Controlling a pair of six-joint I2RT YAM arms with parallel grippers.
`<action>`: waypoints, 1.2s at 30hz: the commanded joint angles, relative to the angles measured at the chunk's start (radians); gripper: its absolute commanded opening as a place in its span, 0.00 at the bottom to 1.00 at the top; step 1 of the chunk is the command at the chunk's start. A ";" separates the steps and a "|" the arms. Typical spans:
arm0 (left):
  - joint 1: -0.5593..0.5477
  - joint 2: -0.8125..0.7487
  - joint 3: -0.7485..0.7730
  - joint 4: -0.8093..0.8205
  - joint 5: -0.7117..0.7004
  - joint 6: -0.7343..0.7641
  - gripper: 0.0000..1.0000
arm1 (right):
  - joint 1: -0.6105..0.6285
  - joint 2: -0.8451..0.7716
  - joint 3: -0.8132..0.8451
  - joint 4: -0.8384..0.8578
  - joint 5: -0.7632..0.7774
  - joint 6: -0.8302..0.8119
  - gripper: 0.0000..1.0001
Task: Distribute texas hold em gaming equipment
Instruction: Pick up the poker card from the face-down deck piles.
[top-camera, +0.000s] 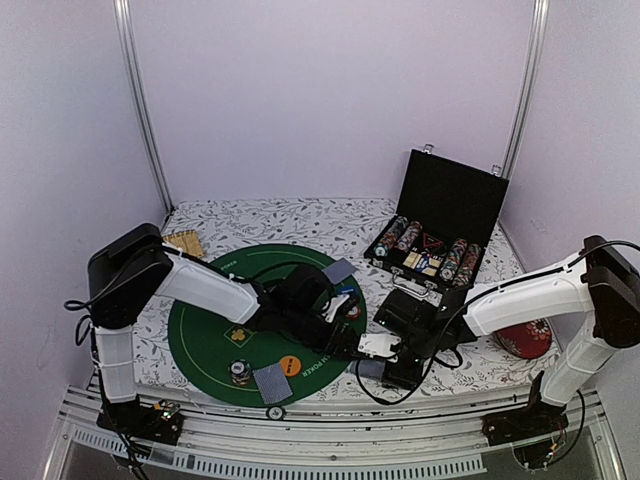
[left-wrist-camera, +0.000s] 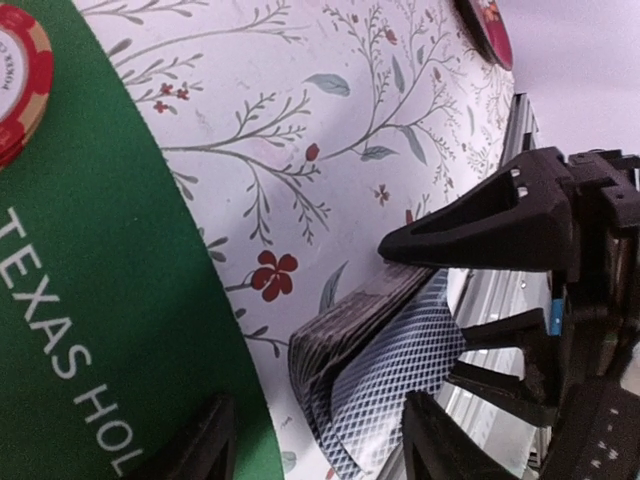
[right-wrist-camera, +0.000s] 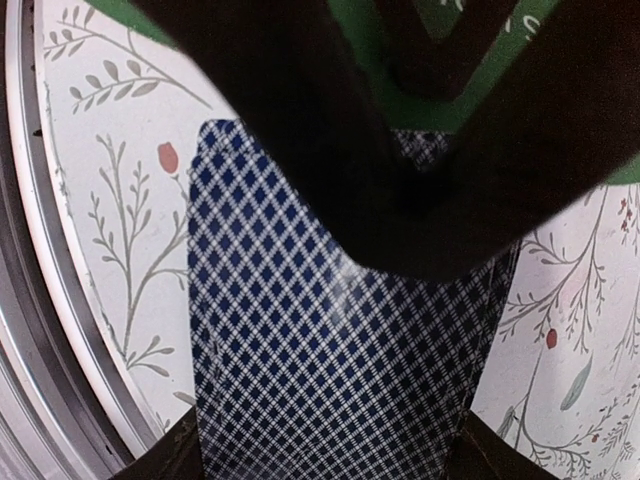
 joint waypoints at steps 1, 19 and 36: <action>-0.068 0.079 -0.052 0.083 -0.085 -0.031 0.60 | 0.007 0.017 -0.028 0.166 0.031 -0.025 0.67; -0.099 0.111 0.021 -0.175 -0.272 0.087 0.44 | -0.006 -0.037 -0.067 0.185 0.085 -0.016 0.66; -0.073 0.018 -0.074 0.081 -0.110 0.070 0.55 | -0.052 -0.075 -0.097 0.230 0.082 0.000 0.65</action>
